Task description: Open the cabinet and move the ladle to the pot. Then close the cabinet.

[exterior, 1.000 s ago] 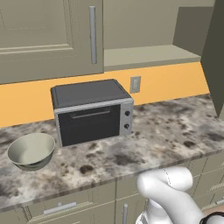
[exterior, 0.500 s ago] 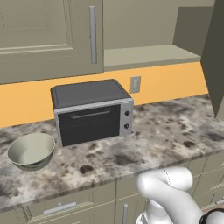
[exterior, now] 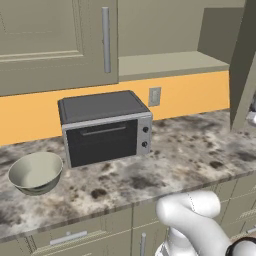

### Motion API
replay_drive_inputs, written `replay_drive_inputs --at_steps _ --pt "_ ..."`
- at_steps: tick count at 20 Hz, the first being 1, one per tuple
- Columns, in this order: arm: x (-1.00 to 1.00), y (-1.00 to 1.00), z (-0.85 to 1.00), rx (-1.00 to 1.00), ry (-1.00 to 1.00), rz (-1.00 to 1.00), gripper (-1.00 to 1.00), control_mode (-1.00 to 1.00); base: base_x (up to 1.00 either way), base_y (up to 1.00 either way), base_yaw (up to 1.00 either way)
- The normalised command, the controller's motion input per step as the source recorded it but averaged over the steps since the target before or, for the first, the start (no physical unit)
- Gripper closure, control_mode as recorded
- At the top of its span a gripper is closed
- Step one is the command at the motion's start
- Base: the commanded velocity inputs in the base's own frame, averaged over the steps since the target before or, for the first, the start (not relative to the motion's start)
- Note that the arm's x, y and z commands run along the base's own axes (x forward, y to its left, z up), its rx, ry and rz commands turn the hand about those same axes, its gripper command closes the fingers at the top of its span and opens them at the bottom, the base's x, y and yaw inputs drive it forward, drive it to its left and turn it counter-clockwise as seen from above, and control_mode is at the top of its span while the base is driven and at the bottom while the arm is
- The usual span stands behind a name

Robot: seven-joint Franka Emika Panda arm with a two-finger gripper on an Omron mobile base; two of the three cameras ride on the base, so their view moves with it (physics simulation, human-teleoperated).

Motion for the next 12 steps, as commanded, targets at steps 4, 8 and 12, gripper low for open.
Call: replay_drive_inputs --at_steps 4,8,12 --pt "0.39 0.47 0.00 0.00 0.00 0.06 -1.00 -1.00 0.00 0.00 0.00" --pt "0.66 0.42 0.00 0.00 0.00 0.05 -1.00 -1.00 0.00 0.00 0.00" --pt "0.83 0.35 0.00 0.00 0.00 0.05 -1.00 -1.00 0.00 0.00 0.00"
